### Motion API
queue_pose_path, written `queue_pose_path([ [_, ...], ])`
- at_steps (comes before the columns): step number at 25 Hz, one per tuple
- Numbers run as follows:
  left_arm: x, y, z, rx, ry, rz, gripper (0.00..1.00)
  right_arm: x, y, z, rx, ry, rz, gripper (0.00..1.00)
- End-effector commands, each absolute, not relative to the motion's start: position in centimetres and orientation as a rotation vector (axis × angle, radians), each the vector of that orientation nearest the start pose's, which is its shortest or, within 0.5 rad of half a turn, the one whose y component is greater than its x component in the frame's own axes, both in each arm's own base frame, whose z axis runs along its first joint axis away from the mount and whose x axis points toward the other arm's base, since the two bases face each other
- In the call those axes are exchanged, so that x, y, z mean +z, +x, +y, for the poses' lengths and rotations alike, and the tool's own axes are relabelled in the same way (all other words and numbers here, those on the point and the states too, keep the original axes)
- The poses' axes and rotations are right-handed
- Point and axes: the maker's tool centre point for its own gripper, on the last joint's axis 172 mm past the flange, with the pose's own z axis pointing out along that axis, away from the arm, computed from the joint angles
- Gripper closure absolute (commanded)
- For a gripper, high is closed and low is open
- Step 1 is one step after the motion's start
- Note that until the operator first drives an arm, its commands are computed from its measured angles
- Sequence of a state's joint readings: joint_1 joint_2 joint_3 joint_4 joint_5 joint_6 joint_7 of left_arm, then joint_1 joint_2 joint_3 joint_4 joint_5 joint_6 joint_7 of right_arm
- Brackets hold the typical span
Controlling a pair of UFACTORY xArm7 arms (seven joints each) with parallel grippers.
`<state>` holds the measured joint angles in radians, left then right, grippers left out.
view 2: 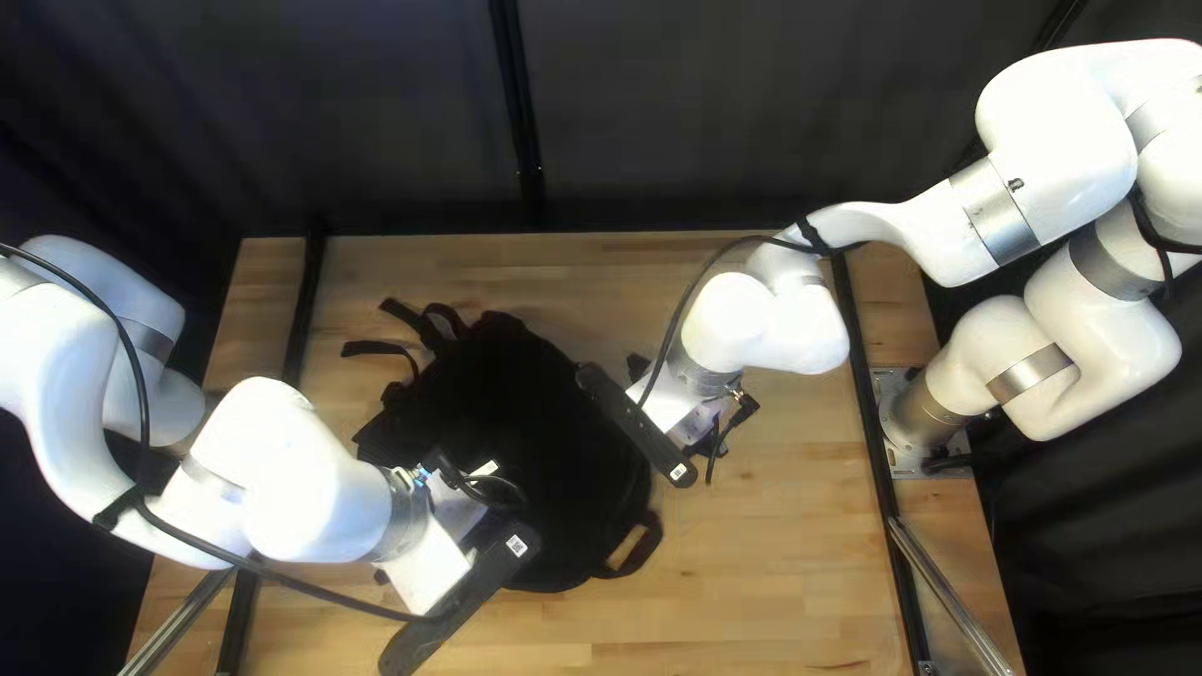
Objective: Remove a lunch box from a kids backpack
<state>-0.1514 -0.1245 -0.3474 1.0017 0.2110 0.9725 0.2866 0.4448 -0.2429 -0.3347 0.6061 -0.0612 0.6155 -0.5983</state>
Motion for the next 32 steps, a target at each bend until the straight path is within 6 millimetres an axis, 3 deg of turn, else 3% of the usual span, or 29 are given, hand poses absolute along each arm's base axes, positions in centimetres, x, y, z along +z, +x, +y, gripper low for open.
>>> queue_pose_path([
  [1, 23.4, 43.7, -19.2, -0.244, -2.637, 1.262, 0.00, 14.6, 42.0, 5.4, -0.354, -2.917, -1.156, 0.00],
  [4, 23.4, 44.1, -19.5, -0.251, -2.651, 1.264, 0.00, 14.6, 42.0, 5.4, -0.354, -2.917, -1.156, 0.00],
  [9, 22.3, 47.4, -25.7, -0.208, -2.457, 1.548, 0.00, 14.5, 42.6, 6.6, -0.293, -2.796, -1.443, 0.00],
  [14, 19.0, 48.9, -29.2, -0.151, -2.309, 1.707, 0.00, 14.0, 42.9, 6.8, -0.237, -2.643, -1.708, 0.00],
  [22, 13.8, 50.6, -30.2, -0.175, -2.182, 1.827, 0.00, 13.9, 43.2, 5.4, -0.292, -2.393, -2.161, 0.00],
  [27, 13.3, 51.8, -29.7, -0.187, -2.109, 1.873, 0.00, 14.4, 44.5, 5.1, -0.355, -2.256, -2.393, 0.00],
  [32, 12.6, 54.1, -28.5, -0.170, -2.051, 1.916, 0.00, 13.5, 46.2, 5.0, -0.414, -2.163, -2.531, 0.00],
])
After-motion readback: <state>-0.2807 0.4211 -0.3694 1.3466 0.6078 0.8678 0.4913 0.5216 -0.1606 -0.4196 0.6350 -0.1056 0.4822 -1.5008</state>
